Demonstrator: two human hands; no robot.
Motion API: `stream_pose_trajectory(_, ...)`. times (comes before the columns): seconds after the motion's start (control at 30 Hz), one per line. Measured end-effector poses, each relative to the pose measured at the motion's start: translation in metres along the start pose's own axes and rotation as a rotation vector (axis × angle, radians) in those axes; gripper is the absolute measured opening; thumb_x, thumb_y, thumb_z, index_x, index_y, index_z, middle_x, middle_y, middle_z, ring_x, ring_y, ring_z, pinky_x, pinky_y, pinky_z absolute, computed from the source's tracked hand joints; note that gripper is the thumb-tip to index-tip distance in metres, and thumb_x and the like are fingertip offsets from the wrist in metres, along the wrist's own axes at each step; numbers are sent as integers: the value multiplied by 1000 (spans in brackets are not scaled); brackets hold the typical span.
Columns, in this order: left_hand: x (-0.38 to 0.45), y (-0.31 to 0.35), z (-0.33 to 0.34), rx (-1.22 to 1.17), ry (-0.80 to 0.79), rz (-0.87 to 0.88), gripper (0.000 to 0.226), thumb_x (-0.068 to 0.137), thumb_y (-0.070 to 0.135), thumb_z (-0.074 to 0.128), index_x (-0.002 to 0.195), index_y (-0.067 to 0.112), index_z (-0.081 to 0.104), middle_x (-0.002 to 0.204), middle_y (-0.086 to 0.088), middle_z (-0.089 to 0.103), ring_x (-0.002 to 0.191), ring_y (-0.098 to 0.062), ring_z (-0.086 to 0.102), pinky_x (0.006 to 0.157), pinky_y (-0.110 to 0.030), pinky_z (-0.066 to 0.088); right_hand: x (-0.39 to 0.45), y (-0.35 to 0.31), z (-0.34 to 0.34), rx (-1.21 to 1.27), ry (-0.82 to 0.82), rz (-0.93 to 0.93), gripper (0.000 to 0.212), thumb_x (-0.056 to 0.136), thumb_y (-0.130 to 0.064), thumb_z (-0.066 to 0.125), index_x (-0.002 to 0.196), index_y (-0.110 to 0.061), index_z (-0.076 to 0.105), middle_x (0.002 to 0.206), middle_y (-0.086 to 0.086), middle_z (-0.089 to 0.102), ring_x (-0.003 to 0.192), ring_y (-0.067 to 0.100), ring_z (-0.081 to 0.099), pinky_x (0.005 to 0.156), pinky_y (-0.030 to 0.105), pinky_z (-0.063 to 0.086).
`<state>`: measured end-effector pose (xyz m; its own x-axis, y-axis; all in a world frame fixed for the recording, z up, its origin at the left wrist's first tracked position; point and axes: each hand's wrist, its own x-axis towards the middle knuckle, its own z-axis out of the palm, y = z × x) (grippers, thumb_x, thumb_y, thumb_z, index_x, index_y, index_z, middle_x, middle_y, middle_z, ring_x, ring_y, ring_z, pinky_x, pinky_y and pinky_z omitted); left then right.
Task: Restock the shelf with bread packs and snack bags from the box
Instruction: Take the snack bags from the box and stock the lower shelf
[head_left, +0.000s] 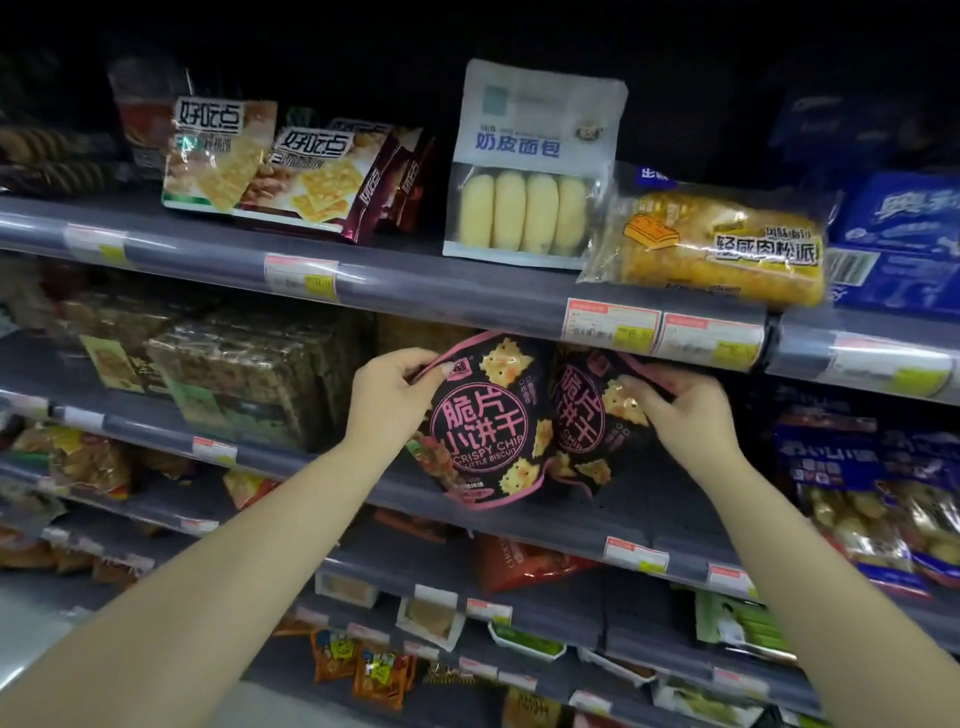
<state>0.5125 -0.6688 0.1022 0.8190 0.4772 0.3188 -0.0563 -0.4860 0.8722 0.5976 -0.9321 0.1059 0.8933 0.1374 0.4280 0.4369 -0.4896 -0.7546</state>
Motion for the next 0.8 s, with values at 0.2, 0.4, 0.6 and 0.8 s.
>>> stream_pose_trajectory(0.2, 25, 3, 15, 67, -96, -5, 19, 86, 27, 67, 100, 15, 72, 91, 0, 73, 78, -15, 69, 64, -34, 60, 31, 25, 7, -126, -310, 116, 45, 85, -34, 67, 122, -8, 60, 128, 7, 60, 121, 23, 54, 90, 21, 36)
stream_pose_trajectory(0.4, 40, 11, 34, 286, -202, 106, 37, 86, 30, 67, 115, 7, 65, 117, -10, 68, 107, -20, 62, 91, -24, 43, 44, 25, 10, 84, -189, 123, 51, 75, -24, 80, 119, -24, 53, 127, -5, 54, 117, 7, 46, 94, 19, 34)
stream_pose_trajectory(0.6, 47, 25, 68, 371, -287, 42, 45, 90, 41, 58, 124, 12, 58, 127, -12, 61, 116, -28, 55, 88, -26, 38, 42, 50, 14, 55, -116, 88, 59, 78, -28, 76, 131, -12, 51, 134, 5, 56, 124, 19, 51, 95, 20, 38)
stream_pose_trajectory(0.8, 53, 26, 89, 308, -328, 24, 45, 86, 45, 62, 123, 18, 62, 127, -7, 62, 114, -24, 57, 81, -23, 37, 6, 63, 17, 103, -3, 113, 72, 78, -23, 77, 138, -12, 39, 136, 5, 51, 122, 14, 49, 96, 23, 42)
